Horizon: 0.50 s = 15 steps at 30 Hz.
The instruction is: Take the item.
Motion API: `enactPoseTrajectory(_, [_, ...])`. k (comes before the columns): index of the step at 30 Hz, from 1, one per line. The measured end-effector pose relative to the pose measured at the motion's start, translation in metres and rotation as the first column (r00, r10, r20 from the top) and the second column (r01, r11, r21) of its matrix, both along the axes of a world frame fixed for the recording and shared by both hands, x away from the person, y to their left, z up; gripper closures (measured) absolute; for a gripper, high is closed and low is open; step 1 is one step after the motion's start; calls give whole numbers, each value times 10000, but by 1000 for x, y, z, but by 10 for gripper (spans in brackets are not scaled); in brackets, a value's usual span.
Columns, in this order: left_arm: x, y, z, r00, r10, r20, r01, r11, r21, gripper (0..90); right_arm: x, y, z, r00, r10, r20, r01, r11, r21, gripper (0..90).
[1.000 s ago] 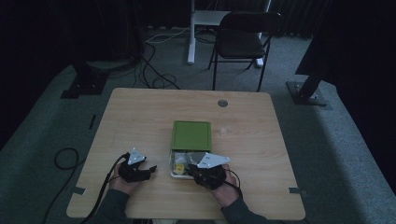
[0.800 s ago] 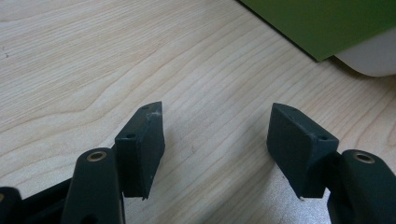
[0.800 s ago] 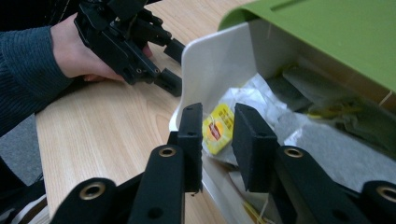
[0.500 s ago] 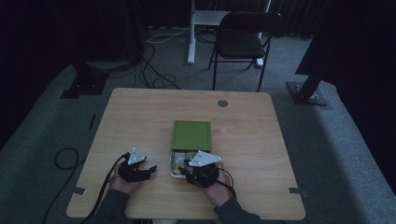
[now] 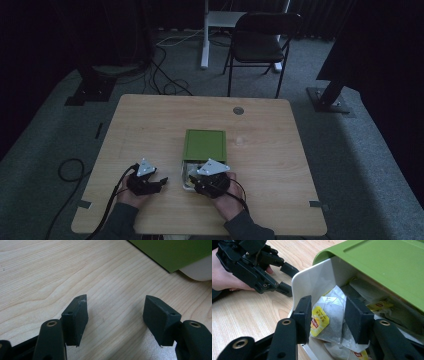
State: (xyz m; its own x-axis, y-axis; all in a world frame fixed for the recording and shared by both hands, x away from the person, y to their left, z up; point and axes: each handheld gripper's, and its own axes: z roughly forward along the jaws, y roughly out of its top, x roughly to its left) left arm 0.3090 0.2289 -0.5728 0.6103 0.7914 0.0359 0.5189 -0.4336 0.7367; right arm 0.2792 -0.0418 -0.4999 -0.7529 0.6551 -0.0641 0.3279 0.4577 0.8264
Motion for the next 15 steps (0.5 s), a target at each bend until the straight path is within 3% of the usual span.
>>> enactPoseTrajectory(15, [0,0,0,10000,8,3,-8,10000,-12,378,9,8,-8,9996,-218,-184,211,9991,-376,524])
